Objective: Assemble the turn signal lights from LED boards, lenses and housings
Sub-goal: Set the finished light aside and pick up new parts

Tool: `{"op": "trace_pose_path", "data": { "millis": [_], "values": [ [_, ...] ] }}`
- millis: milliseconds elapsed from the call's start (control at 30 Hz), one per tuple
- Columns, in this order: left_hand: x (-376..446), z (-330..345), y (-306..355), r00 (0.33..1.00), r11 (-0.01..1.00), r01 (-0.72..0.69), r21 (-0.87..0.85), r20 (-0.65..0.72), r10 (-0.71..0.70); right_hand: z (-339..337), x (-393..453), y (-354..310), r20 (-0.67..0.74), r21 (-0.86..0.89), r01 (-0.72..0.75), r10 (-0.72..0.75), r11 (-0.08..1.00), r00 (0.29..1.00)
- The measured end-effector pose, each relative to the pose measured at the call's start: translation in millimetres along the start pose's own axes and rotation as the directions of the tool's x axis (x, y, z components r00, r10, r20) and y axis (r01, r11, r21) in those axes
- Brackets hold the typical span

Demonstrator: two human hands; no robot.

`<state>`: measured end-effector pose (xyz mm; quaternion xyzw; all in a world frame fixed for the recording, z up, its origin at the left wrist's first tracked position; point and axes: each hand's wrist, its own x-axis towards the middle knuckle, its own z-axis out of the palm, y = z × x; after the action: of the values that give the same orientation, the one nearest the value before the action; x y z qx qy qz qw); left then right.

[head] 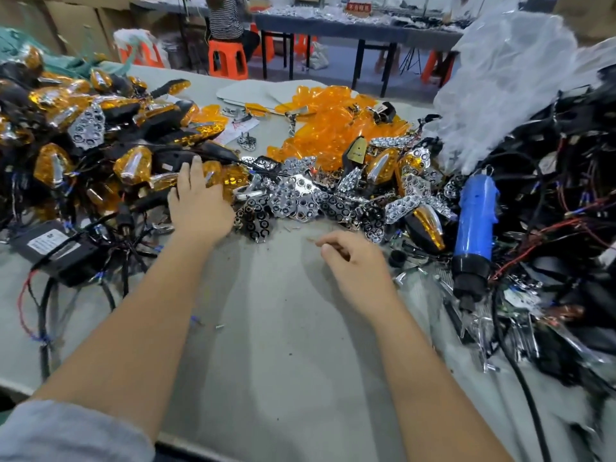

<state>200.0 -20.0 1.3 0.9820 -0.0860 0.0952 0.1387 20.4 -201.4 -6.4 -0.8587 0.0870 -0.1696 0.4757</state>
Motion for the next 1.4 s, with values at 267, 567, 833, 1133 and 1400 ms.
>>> {"op": "trace_pose_path", "data": {
  "millis": [267, 567, 833, 1133, 1400],
  "values": [
    [6, -7, -11, 1.0, 0.996, -0.007, -0.092, 0.007, 0.008, -1, 1, 0, -0.011, 0.029, -0.015, 0.015, 0.999, 1.0],
    [-27, 11, 43, 0.969, 0.967, -0.217, -0.136, 0.089, 0.23, -1, 1, 1, -0.027, 0.034, -0.023, 0.024, 0.999, 0.999],
    [-45, 11, 100, 0.961, 0.854, -0.141, -0.5, 0.139, 0.24, -4, 0, 5, -0.178, 0.118, -0.067, 0.087, 0.991, 0.98],
    [-63, 8, 95, 0.965, 0.849, -0.112, -0.517, -0.259, -0.031, -19, -10, 11, -0.361, 0.057, -0.057, 0.074, 0.997, 0.93],
    [-116, 13, 173, 0.886, 0.521, -0.444, -0.729, -0.271, 0.375, -70, -15, -8, -0.448, -0.049, 0.017, -0.037, 0.999, 0.893]
  ]
}}
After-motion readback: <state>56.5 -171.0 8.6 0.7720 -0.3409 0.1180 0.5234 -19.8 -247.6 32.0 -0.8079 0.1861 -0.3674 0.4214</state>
